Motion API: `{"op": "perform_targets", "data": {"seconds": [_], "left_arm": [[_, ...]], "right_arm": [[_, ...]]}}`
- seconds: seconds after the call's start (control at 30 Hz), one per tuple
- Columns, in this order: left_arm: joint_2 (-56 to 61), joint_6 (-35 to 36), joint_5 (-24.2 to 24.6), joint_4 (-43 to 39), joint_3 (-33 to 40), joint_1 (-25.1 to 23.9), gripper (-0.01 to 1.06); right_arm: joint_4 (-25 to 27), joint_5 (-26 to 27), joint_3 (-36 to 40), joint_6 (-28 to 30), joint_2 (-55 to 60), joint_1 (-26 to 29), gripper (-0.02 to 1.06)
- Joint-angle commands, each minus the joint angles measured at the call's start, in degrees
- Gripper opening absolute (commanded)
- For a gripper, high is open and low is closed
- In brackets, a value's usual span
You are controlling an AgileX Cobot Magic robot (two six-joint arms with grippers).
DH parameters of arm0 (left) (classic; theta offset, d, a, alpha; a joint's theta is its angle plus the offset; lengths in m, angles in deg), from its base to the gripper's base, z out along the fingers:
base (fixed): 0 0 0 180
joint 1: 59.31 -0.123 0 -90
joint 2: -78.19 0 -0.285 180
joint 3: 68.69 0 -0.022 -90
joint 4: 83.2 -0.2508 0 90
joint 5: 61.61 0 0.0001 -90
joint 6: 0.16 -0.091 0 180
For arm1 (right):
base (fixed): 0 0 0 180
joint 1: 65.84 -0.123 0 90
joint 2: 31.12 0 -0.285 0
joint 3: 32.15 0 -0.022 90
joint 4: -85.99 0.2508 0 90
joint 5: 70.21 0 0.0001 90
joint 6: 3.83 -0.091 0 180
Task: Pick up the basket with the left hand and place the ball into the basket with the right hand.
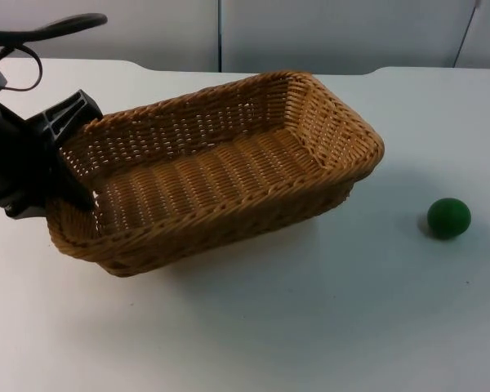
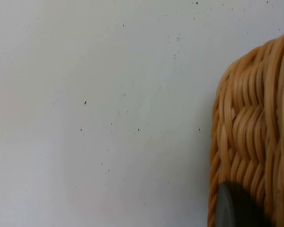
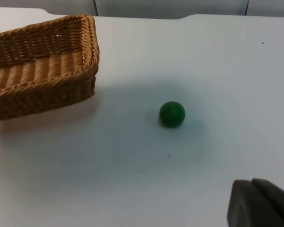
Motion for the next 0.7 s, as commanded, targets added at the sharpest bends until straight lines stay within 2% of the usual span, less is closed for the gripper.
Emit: {"op": "perform_targets", "data": {"seconds": [0.0,0.67], "left_arm": [[0.8,0.2,0.1,1.4,0.1,-0.1,0.00],[0.8,0.2,0.0,1.3,0.1,-0.1,0.00]], "right_arm": [[0.1,0.2,0.3,-0.1,-0.1,-0.3,0.00],[0.2,0.2,0.3,-0.1,-0.1,-0.3,0.00]]}}
